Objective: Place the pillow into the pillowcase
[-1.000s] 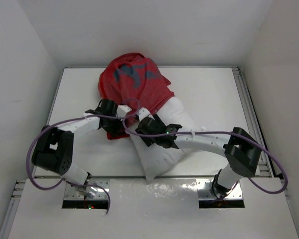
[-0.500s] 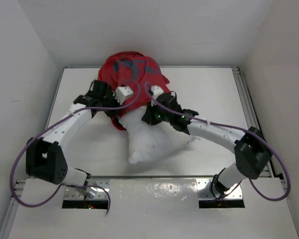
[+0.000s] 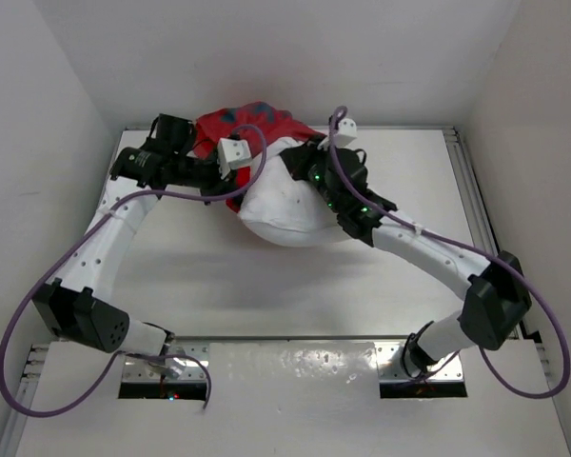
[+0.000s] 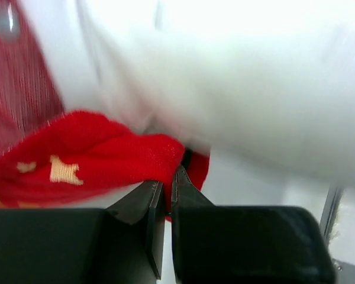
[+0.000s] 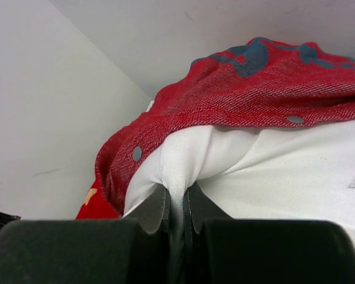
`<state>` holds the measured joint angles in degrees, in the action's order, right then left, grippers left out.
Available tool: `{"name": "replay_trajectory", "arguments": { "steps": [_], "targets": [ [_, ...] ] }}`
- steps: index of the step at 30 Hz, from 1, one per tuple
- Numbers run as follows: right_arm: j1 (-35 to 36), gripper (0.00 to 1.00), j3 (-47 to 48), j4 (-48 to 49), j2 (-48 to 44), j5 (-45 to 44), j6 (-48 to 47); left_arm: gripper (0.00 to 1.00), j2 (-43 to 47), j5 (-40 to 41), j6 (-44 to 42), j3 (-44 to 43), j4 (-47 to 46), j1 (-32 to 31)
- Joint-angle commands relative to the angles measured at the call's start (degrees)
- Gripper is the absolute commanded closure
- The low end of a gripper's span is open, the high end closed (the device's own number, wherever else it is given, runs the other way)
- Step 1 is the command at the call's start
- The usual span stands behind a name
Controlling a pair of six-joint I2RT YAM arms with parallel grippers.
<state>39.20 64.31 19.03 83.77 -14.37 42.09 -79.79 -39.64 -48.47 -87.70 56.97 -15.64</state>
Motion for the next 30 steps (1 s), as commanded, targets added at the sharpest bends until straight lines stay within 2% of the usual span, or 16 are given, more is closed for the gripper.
{"name": "replay_trajectory", "arguments": {
  "steps": [1, 5, 6, 9, 12, 18, 20, 21, 22, 23, 25, 26, 27, 28, 29, 30],
  "targets": [
    [5.26, 1.0, 7.65, 7.97, 3.41, -15.4, 4.13, 1.0, -1.68, -16.86, -1.13, -6.33, 2.81, 1.83],
    [7.47, 1.0, 12.05, -0.99, 9.73, -25.08, 6.78, 1.0, -3.71, -24.34, -1.62, -11.08, 4.2, 2.11],
    [8.08, 1.0, 17.11, -7.27, 14.01, -26.57, 6.17, 1.0, -4.14, -25.65, -3.37, -12.48, 6.38, 1.58],
    [8.96, 1.0, 28.62, -18.03, 24.29, -29.65, 5.47, 1.0, -4.59, -28.99, -6.28, -14.86, 10.08, 2.54],
    [7.74, 1.0, 32.18, -27.72, 29.94, -28.79, 9.66, 1.0, -3.19, -30.5, -11.71, -16.27, 17.1, 3.86],
    [7.47, 1.0, 28.86, -29.49, 30.76, -28.52, 12.49, 1.0, 1.74, -27.69, -16.48, -4.26, 18.09, 9.04],
    [7.47, 1.0, 27.72, -25.82, 30.41, -22.58, 8.56, 1.0, 3.23, -24.54, -16.75, 4.0, 15.21, 10.97],
    [6.95, 0.95, 26.66, -23.62, 30.06, -16.63, 2.01, 1.0, 3.58, -22.96, -15.09, 9.77, 11.19, 12.98],
    [6.68, 0.86, 26.57, -21.25, 29.36, -1.95, -1.62, 1.0, 3.94, -18.5, -14.99, 12.18, 9.84, 14.05],
    [6.77, 0.64, 26.48, -21.22, 28.57, 4.11, -4.87, 1.0, 4.03, -15.85, -14.73, 14.38, 8.52, 15.54],
    [7.55, 0.33, 25.52, -24.81, 26.64, 14.14, -13.49, 0.96, 4.11, -8.57, -14.99, 19.13, 6.23, 17.38],
    [7.99, 0.21, 24.38, -26.13, 23.67, 14.19, -15.96, 0.92, 4.2, -6.61, -15.34, 20.19, 6.22, 18.01],
    [9.04, 0.03, 20.8, -27.1, 21.63, 14.2, -19.81, 0.85, 4.29, -4.94, -16.56, 21.42, 6.48, 18.71],
    [9.14, 0.01, 18.33, -27.98, 19.44, 13.93, -21.42, 0.77, 4.29, -1.88, -16.83, 21.61, 6.66, 18.71],
    [9.14, 0.01, 16.13, -28.08, 15.07, 13.84, -22.65, 0.53, 4.12, -0.63, -17.01, 21.52, 7.01, 18.45],
    [8.53, 0.01, 11.84, -28.69, 10.93, 13.93, -24.23, 0.2, 3.85, 1.04, -16.92, 20.3, 7.97, 18.02]
  ]
}}
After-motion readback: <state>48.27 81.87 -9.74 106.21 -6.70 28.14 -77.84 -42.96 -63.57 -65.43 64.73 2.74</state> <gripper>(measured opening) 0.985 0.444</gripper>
